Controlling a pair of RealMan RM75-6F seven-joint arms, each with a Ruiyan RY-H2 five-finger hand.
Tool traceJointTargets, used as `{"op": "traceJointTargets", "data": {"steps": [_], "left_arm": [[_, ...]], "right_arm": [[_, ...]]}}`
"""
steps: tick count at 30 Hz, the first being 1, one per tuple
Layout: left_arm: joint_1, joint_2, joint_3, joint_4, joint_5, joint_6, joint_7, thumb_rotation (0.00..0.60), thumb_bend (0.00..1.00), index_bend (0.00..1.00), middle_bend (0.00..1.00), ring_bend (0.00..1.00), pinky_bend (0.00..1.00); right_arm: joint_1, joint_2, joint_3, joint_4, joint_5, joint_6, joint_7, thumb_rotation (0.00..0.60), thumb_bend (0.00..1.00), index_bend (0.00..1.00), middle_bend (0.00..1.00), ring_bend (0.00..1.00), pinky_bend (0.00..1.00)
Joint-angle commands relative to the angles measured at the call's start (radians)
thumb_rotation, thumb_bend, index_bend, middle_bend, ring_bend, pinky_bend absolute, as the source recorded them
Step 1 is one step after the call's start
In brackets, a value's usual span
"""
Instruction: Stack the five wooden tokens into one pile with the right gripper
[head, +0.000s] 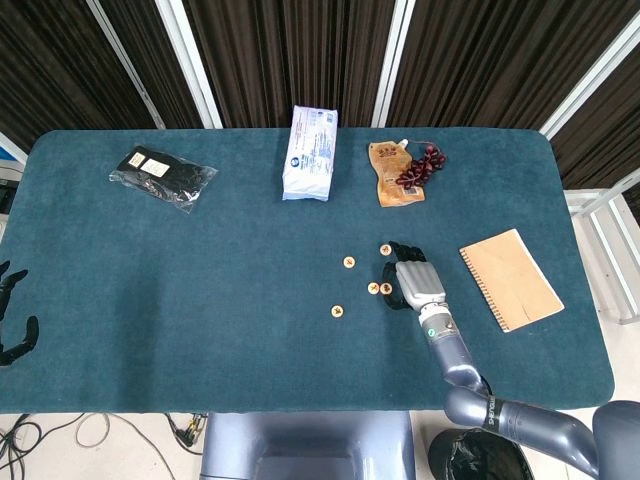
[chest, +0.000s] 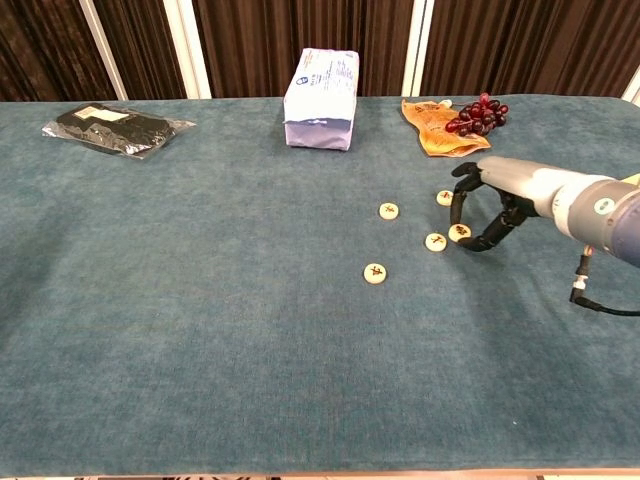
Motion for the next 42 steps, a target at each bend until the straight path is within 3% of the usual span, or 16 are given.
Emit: {"op": "traceJointTargets", "data": {"steps": [1, 12, 42], "left_arm": [[0.0, 0.001, 0.0, 0.0, 0.0, 0.001, -0.001, 0.6, 0.48, 0.15, 0.0, 0.0, 0.0], [0.0, 0.002, -0.002, 0.001, -0.001, -0.001, -0.007, 0.6, 0.48, 0.15, 0.0, 0.0, 0.0], [-0.001, 0.002, -0.003, 0.003, -0.003, -0.002, -0.004, 0.6, 0.48, 0.15, 0.0, 0.0, 0.0]], "right_arm": [[0.037, -0.012, 0.011, -0.005, 0.047, -0.008, -0.039, 0.6, 0.42, 0.54, 0.0, 0.0, 0.0], [0.087, -0.052, 0.0, 0.038, 0.109, -0.01, -0.071, 0.6, 0.42, 0.54, 0.0, 0.0, 0.0], [0.093, -0.05, -0.03, 0.052, 0.106, 0.008, -0.033, 0.6, 0.42, 0.53, 0.0, 0.0, 0.0]]}}
